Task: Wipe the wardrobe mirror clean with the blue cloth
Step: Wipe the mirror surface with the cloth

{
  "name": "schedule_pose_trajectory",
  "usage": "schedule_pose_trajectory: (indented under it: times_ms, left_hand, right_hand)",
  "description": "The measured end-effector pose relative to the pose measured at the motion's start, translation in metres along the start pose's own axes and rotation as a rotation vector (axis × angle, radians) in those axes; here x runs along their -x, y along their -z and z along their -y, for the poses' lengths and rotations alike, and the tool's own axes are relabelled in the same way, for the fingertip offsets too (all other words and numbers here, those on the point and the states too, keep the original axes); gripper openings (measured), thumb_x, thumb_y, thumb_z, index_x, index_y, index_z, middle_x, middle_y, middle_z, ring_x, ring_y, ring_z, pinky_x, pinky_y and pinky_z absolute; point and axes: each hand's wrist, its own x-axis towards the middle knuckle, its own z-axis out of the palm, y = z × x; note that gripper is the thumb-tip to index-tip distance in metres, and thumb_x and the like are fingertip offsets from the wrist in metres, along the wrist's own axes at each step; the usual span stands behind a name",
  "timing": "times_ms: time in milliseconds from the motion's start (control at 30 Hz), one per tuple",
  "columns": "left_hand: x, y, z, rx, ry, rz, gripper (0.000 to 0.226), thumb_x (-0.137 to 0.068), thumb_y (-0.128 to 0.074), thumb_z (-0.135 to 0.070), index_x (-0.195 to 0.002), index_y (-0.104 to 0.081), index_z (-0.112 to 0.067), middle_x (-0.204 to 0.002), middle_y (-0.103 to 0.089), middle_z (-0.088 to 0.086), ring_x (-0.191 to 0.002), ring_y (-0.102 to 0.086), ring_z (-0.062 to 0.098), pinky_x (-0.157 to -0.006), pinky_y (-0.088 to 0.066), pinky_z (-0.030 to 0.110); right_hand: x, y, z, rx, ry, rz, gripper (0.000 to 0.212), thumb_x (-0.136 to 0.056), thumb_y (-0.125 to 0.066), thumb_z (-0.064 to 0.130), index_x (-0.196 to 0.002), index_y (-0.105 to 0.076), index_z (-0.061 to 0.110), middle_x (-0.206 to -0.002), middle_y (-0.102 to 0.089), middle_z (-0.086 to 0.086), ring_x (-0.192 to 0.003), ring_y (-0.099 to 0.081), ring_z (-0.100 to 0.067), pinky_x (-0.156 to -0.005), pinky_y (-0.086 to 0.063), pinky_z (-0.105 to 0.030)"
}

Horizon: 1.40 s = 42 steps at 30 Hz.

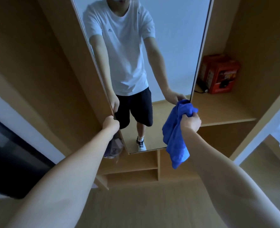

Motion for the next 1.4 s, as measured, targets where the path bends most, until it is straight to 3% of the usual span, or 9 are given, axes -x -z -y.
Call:
schedule_pose_trajectory:
  times_ms: [267,433,800,967,1100,1200,1300,1400]
  left_hand:
    - [0.021,0.057,-0.047,0.052,-0.111,-0.035,0.049,-0.098,-0.032,-0.007,-0.146,-0.043,-0.013,-0.152,-0.042,0.01,-0.136,-0.042,0.032,-0.111,-0.038,0.045]
    - [0.039,0.093,-0.092,0.111,-0.235,-0.13,0.049,-0.099,-0.034,-0.008,-0.147,-0.041,-0.012,-0.152,-0.042,0.009,-0.135,-0.043,0.032,-0.107,-0.039,0.039]
    - [0.068,0.154,-0.163,0.122,-0.346,-0.238,0.045,-0.1,-0.036,-0.009,-0.144,-0.044,-0.007,-0.144,-0.047,0.016,-0.129,-0.048,0.035,-0.086,-0.039,0.032]
    - [0.081,0.188,-0.198,0.203,-0.453,-0.291,0.033,-0.101,-0.038,-0.015,-0.127,-0.055,-0.004,-0.127,-0.056,0.016,-0.115,-0.055,0.034,-0.081,-0.041,0.033]
    - [0.082,0.218,-0.228,0.264,-0.559,-0.315,0.018,-0.098,-0.04,-0.009,-0.09,-0.056,-0.011,-0.108,-0.058,0.012,-0.094,-0.054,0.028,-0.077,-0.041,0.033]
    - [0.082,0.239,-0.251,0.335,-0.602,-0.326,0.023,-0.092,-0.038,0.001,-0.099,-0.06,0.001,-0.101,-0.061,0.014,-0.084,-0.052,0.024,-0.074,-0.04,0.033]
    - [0.079,0.26,-0.268,0.361,-0.666,-0.282,0.026,-0.097,-0.037,-0.002,-0.101,-0.062,0.002,-0.095,-0.059,0.013,-0.085,-0.055,0.025,-0.077,-0.041,0.034]
    - [0.079,0.277,-0.281,0.367,-0.708,-0.272,0.03,-0.097,-0.034,0.001,-0.093,-0.063,0.001,-0.093,-0.061,0.017,-0.085,-0.057,0.029,-0.074,-0.048,0.035]
  right_hand:
    - [0.02,0.025,0.081,-0.033,0.174,-0.071,0.022,-0.087,-0.055,0.024,-0.103,-0.062,0.01,-0.114,-0.053,-0.011,-0.085,-0.06,-0.029,-0.088,-0.053,-0.044]
    - [0.037,0.037,0.137,-0.025,0.257,-0.108,0.027,-0.092,-0.054,0.026,-0.112,-0.061,0.009,-0.12,-0.048,-0.013,-0.096,-0.059,-0.035,-0.092,-0.051,-0.045]
    - [0.061,0.077,0.25,-0.061,0.36,-0.111,0.023,-0.095,-0.05,0.022,-0.111,-0.061,0.009,-0.129,-0.046,-0.011,-0.099,-0.059,-0.032,-0.076,-0.048,-0.036]
    - [0.065,0.089,0.297,-0.106,0.428,-0.16,0.026,-0.095,-0.051,0.021,-0.114,-0.063,0.008,-0.134,-0.045,-0.011,-0.102,-0.06,-0.033,-0.085,-0.05,-0.038]
    - [0.066,0.098,0.339,-0.146,0.511,-0.203,0.022,-0.095,-0.051,0.02,-0.108,-0.062,0.007,-0.131,-0.045,-0.011,-0.104,-0.059,-0.033,-0.093,-0.051,-0.043]
    - [0.069,0.105,0.373,-0.191,0.586,-0.243,0.018,-0.095,-0.05,0.017,-0.103,-0.062,0.006,-0.135,-0.044,-0.011,-0.102,-0.059,-0.031,-0.088,-0.051,-0.039]
    - [0.07,0.111,0.402,-0.216,0.634,-0.279,0.024,-0.096,-0.05,0.017,-0.112,-0.063,0.006,-0.133,-0.045,-0.009,-0.101,-0.059,-0.029,-0.084,-0.05,-0.035]
    - [0.07,0.116,0.425,-0.258,0.675,-0.291,0.026,-0.095,-0.049,0.018,-0.113,-0.063,0.006,-0.13,-0.044,-0.007,-0.101,-0.06,-0.029,-0.089,-0.053,-0.039]
